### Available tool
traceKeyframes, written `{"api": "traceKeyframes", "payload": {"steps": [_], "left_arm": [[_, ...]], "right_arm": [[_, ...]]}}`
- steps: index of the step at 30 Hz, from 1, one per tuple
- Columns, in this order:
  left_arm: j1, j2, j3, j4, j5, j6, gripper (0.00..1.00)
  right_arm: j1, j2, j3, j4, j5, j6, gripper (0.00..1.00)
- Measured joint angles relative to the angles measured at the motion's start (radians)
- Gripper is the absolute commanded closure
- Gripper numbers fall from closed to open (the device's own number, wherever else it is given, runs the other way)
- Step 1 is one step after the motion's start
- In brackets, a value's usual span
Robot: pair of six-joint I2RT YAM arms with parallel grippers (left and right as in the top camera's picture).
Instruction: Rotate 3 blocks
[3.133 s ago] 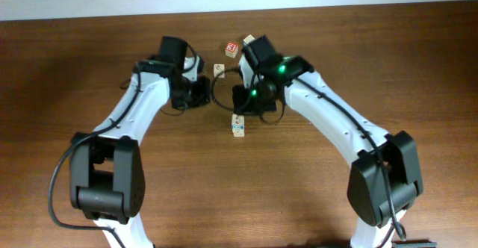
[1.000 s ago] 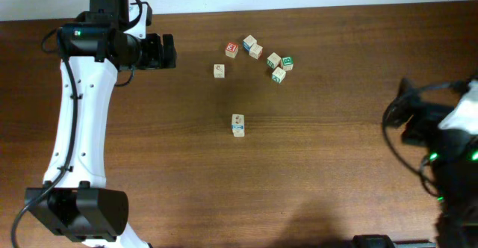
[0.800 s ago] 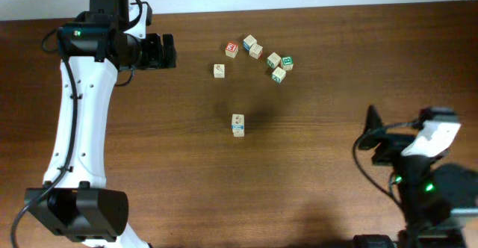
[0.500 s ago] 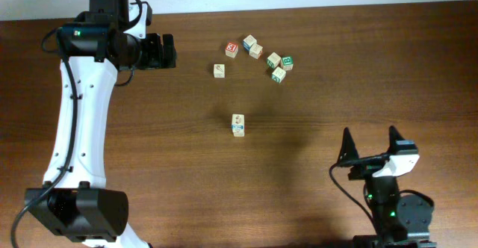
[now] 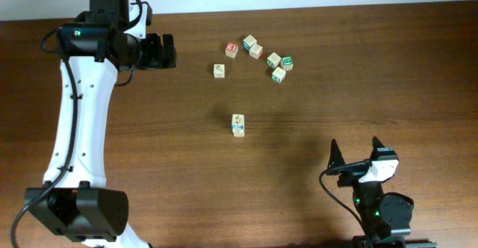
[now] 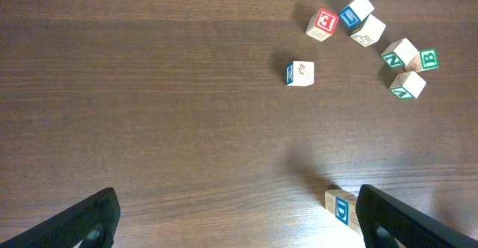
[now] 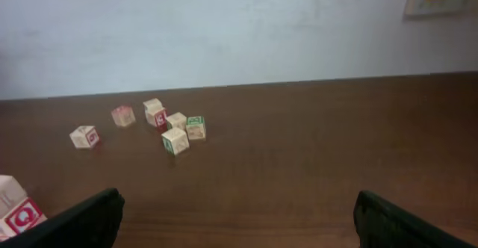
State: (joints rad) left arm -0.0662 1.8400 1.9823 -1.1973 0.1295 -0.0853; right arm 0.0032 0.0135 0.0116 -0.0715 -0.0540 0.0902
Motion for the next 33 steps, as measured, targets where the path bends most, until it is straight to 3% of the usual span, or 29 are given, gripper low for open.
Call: {"api": "traceKeyframes", "payload": {"steps": [28,33], "left_arm": [[0.000,-0.002,0.000,-0.011,-0.053,0.023,0.01],[0.000,-0.068,-0.070,0.182,-0.092,0.122,0.01]], "right_arm": [[0.003,0.000,0.000,0.000,0.000,0.000,0.02],[0.003,0.000,0.000,0.000,0.000,0.000,0.02]]}}
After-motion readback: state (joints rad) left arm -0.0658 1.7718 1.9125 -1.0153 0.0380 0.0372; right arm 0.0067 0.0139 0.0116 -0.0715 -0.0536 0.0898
